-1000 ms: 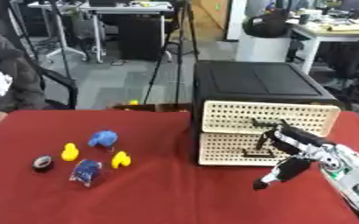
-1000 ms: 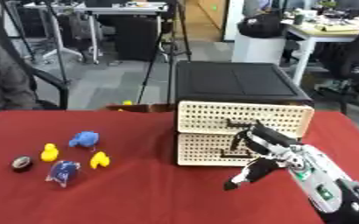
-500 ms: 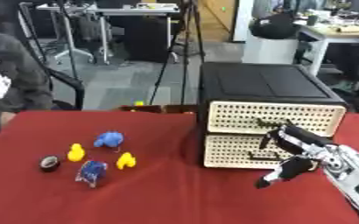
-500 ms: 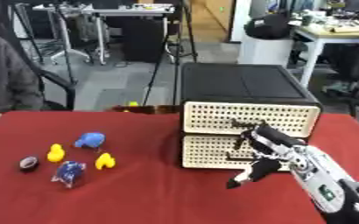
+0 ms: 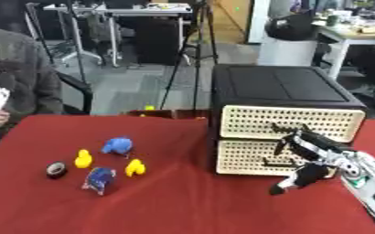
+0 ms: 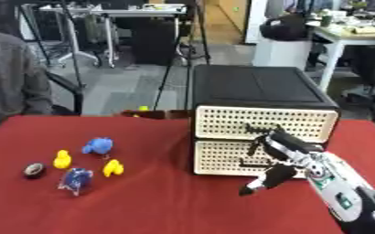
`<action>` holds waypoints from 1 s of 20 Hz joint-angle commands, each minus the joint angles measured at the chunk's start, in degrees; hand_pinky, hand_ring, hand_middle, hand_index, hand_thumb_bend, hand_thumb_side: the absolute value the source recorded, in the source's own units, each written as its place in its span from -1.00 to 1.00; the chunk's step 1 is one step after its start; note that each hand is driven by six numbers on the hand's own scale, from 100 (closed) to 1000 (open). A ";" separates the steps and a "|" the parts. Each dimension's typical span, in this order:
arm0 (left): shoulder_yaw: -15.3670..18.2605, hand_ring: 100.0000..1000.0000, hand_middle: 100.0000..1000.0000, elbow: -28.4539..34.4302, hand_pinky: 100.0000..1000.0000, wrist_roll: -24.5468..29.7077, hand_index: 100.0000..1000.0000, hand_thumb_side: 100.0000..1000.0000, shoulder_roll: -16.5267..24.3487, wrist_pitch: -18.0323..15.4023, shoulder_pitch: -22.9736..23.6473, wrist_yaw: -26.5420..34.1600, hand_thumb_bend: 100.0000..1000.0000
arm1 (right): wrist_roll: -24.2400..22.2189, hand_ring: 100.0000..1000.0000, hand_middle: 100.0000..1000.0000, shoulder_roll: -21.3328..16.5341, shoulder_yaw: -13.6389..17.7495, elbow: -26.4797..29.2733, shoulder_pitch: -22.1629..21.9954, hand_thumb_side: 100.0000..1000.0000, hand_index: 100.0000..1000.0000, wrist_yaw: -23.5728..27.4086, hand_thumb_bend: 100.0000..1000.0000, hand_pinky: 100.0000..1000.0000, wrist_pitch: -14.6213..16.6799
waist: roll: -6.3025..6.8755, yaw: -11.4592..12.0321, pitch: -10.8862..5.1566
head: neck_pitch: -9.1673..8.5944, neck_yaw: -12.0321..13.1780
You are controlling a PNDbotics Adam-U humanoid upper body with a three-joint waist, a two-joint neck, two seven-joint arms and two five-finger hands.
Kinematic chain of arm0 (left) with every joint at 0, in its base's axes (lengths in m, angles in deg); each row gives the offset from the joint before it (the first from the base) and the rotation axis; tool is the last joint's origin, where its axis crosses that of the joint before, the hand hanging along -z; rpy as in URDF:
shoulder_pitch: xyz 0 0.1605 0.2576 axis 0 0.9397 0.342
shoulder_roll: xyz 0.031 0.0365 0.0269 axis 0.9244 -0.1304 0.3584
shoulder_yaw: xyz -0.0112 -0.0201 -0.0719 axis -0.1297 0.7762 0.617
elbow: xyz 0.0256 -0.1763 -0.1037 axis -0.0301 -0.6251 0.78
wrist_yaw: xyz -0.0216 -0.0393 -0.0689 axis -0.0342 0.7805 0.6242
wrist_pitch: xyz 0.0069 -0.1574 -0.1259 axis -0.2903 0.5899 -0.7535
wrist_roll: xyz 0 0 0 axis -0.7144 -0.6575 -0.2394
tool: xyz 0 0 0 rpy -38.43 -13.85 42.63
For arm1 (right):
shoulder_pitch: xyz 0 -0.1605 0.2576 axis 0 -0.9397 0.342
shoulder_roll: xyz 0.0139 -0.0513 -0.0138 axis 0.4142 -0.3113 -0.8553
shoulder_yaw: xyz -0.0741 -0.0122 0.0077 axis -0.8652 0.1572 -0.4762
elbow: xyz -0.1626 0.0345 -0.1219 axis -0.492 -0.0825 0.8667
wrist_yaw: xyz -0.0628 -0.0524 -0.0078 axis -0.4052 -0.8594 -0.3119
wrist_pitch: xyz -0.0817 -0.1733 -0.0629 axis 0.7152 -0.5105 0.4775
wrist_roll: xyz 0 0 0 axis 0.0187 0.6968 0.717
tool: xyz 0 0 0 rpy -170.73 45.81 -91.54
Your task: Pick up objects from table and place into drawer.
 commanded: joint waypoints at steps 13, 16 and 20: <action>1.25 0.10 0.14 1.57 0.15 0.80 0.59 0.33 3.43 0.06 2.85 0.12 -1.00 | 0.72 -1.00 -0.99 -3.55 1.70 15.47 -6.15 -0.03 0.22 4.33 1.00 -1.00 -0.51 | -1.83 -2.30 -1.65 | 1.17 -0.15; 1.54 0.10 0.14 1.69 0.15 0.75 0.59 0.33 3.71 0.10 3.50 0.12 -1.00 | 0.96 -1.00 -0.98 -3.64 2.14 18.66 -8.38 -0.03 0.22 5.33 1.00 -1.00 -1.12 | -2.13 -2.89 -1.66 | 1.29 -0.05; 1.83 0.09 0.14 1.97 0.14 0.71 0.59 0.34 4.36 -0.02 4.83 0.18 -1.00 | 1.92 -1.00 -0.98 -3.53 2.87 22.77 -11.29 -0.01 0.22 7.24 1.00 -1.00 -2.25 | -2.38 -3.59 -1.71 | 1.38 0.20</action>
